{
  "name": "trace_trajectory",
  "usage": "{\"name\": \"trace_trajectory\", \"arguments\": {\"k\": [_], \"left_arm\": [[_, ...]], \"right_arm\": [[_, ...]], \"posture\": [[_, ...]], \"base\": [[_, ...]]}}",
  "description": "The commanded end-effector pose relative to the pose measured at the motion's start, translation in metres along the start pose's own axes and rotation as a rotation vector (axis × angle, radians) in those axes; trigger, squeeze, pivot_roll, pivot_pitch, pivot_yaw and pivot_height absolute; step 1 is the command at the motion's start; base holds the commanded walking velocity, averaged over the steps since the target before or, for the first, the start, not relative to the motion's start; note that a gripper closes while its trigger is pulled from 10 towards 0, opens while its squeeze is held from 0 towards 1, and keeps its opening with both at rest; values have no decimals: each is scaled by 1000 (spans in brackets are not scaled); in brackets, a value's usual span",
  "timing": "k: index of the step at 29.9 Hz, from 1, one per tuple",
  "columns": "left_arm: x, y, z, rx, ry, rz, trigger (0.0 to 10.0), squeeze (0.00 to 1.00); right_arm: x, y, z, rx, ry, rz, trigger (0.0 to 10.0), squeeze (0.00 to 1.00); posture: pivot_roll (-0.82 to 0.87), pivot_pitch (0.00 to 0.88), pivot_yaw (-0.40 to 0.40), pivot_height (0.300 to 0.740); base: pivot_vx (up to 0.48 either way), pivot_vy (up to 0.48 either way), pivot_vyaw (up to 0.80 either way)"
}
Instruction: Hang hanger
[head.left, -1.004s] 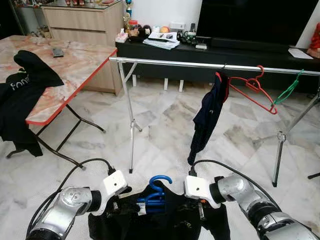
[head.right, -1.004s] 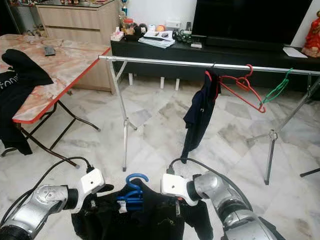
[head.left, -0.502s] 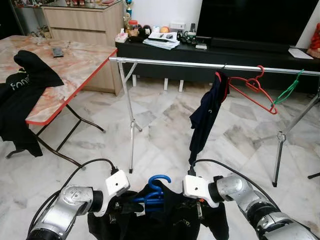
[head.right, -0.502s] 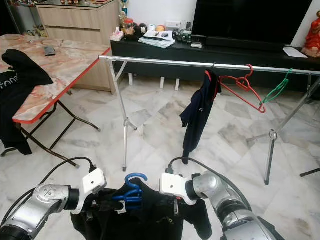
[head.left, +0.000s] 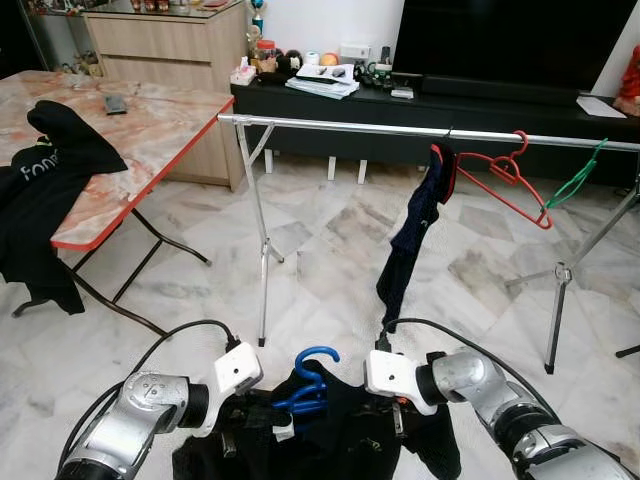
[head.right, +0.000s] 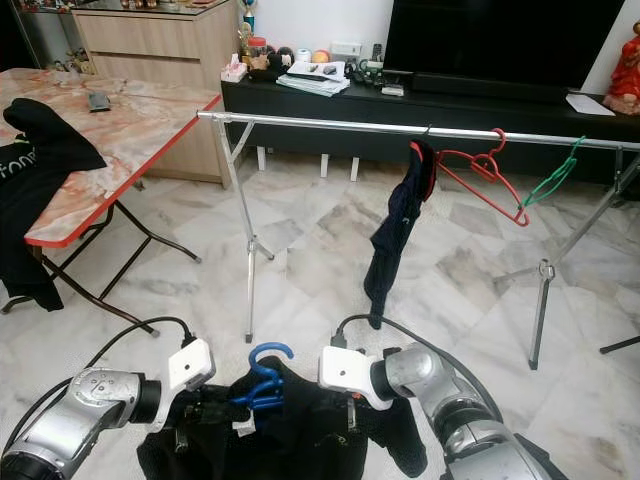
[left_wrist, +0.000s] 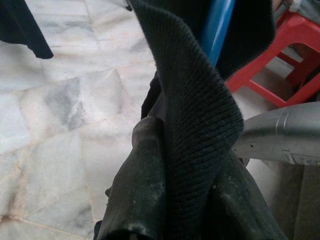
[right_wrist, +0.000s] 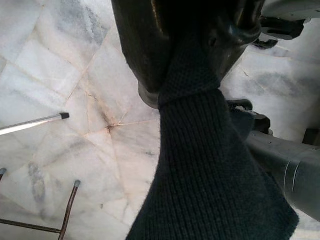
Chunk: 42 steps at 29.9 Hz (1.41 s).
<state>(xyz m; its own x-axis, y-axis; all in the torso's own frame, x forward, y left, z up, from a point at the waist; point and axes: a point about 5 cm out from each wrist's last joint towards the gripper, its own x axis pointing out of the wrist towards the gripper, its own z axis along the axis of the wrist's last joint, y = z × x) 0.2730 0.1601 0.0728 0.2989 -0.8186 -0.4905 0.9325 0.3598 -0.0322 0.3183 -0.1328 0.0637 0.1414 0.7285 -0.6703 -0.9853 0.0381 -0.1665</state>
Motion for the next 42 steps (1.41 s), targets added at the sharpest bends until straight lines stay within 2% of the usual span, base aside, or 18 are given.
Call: {"name": "trace_trajectory", "arguments": {"k": [1,15,17,18,19,20,21,22,38,42], "left_arm": [[5,-5,2,-6,-11,-14,0,0],[9,-3,3,-13,-16,26,0,0],[9,-2,4,-8,-19,42,0,0],[9,-2,4,-7,-20,45,0,0],[9,-1,4,-3,-20,55,0,0],[9,0,4,0,-20,65,0,0],[9,2,4,7,-17,80,0,0],[9,2,4,8,-17,84,0,0],[12,8,1,21,-26,158,0,0],[13,10,0,33,-26,179,0,0]], "right_arm": [[0,-8,13,-29,-60,-48,0,0],[1,-11,16,-30,-57,-66,0,0],[2,-10,16,-28,-54,-65,6667,0],[2,-10,15,-26,-52,-64,6667,0],[2,-10,15,-24,-50,-60,10000,0],[2,-10,15,-20,-48,-57,10000,0],[3,-9,14,-10,-47,-52,10000,639],[3,-9,14,-4,-48,-51,10000,1000],[-4,-9,10,-4,-28,-24,10000,1000],[-13,-12,5,0,-20,-32,10000,1000]], "posture": [[150,26,-69,740],[150,24,-69,740],[149,24,-68,740],[149,23,-68,740],[149,23,-68,740],[150,22,-68,740],[149,20,-68,740],[148,19,-67,740],[136,0,-68,740],[131,0,-67,740]], "base": [[0,0,0],[0,0,0],[0,0,0],[0,0,0],[0,0,0],[0,0,0],[0,0,0],[0,0,0],[0,0,0],[0,0,0]]}}
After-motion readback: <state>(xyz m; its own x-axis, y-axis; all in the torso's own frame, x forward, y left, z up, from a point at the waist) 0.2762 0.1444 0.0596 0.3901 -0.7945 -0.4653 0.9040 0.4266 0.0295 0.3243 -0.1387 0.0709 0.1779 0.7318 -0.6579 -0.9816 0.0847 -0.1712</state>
